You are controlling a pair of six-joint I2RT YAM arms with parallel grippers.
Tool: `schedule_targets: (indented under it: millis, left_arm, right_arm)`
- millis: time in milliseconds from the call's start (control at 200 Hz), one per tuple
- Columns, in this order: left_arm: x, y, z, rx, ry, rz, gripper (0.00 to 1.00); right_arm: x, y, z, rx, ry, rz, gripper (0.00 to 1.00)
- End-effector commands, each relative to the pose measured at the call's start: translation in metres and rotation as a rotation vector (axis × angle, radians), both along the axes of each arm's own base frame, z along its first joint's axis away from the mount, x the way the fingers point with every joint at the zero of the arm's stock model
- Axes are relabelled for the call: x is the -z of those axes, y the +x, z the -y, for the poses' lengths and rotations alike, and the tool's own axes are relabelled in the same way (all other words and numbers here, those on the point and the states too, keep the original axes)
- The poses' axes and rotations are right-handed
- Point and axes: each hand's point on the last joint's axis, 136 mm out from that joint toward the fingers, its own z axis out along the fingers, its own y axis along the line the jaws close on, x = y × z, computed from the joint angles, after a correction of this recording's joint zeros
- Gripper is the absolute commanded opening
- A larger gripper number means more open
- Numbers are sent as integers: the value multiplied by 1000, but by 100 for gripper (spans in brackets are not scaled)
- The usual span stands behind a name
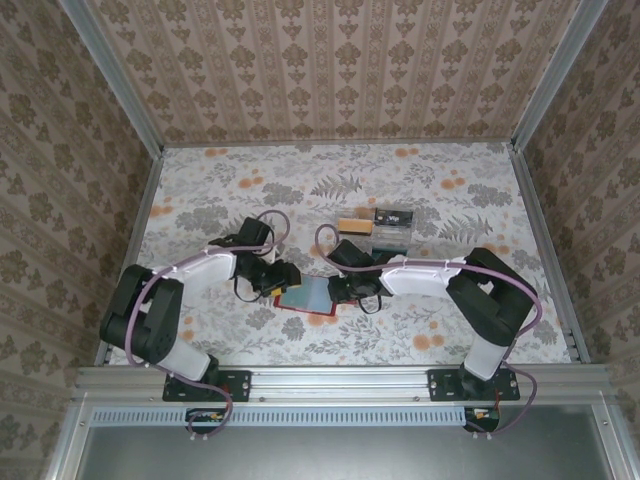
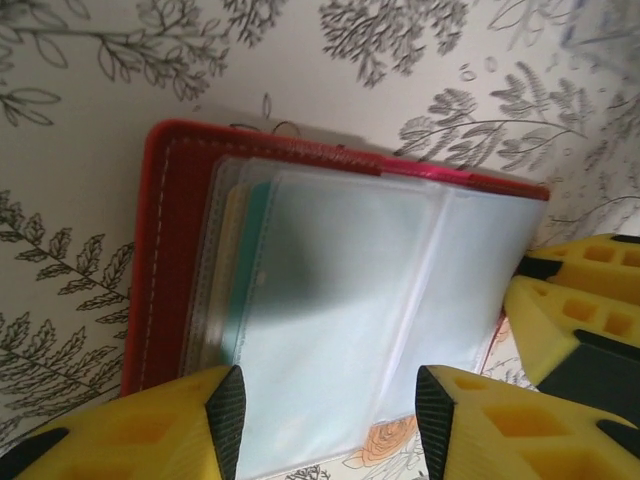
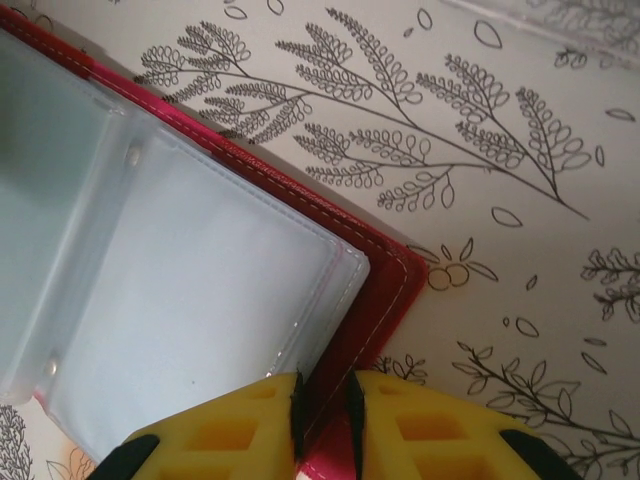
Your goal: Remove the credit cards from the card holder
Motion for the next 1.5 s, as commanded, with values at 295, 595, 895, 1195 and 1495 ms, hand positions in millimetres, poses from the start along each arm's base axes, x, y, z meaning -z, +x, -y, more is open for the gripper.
schedule_targets:
  millis: [295, 595, 895, 1195, 1495]
  left_arm:
    - [13, -13, 13, 54, -36, -63, 53]
    - [6, -14, 27, 73, -102, -56, 77]
    - [-9, -14, 40, 91, -201, -50, 83]
    - [-29, -1, 26, 42, -175, 29, 83]
    - [-14, 7, -3, -24, -53, 26, 82]
  right_arm:
    - [18, -5, 8, -7, -45, -47, 22]
    - [20, -5, 8, -2, -42, -53, 22]
    - [22, -6, 8, -2, -42, -56, 22]
    - [23, -7, 9, 0, -44, -59, 22]
    - [23, -7, 9, 2, -44, -59, 22]
